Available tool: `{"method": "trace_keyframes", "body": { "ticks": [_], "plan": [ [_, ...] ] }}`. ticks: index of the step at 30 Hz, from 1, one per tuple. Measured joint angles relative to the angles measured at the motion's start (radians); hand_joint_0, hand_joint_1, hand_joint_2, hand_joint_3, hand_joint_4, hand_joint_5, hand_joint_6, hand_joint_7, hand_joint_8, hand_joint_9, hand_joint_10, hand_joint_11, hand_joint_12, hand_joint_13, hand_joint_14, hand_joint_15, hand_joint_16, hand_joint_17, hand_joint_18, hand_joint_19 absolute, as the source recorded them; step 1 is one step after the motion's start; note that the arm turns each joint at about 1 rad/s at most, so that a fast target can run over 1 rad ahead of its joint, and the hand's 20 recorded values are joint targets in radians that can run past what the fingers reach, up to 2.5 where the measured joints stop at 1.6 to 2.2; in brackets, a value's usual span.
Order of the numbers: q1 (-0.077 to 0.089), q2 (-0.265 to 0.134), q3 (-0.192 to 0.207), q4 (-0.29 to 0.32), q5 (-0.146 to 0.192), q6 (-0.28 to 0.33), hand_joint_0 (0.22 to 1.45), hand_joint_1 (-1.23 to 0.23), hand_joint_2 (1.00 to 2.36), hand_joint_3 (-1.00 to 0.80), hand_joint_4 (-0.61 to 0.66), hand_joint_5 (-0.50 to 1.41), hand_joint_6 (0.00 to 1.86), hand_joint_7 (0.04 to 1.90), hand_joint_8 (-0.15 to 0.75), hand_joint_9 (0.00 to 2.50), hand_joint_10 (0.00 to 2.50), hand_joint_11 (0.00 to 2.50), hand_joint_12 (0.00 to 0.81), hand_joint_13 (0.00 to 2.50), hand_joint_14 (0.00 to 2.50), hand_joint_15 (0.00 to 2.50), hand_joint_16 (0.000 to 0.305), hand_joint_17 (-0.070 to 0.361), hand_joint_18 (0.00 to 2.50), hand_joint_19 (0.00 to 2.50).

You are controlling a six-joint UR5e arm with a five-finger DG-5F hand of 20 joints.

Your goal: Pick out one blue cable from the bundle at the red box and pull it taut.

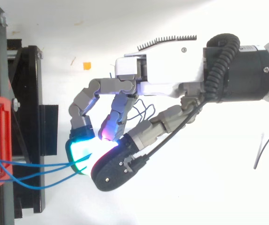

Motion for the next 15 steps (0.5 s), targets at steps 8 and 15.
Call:
{"method": "trace_keyframes", "body": {
  "ticks": [8,15],
  "plan": [
    [0.001,0.000,0.000,0.000,0.005,0.000,0.67,-0.83,1.00,-0.50,0.04,-0.12,0.92,1.06,0.335,1.15,0.02,0.59,0.368,0.97,0.01,0.37,0.048,0.108,0.97,0.44],
    [0.001,0.000,0.000,0.000,0.006,0.000,0.55,-0.66,1.00,-0.50,0.08,-0.11,0.91,0.97,0.341,1.18,0.02,0.59,0.371,0.97,0.01,0.38,0.050,0.112,0.98,0.45]
  ]
}}
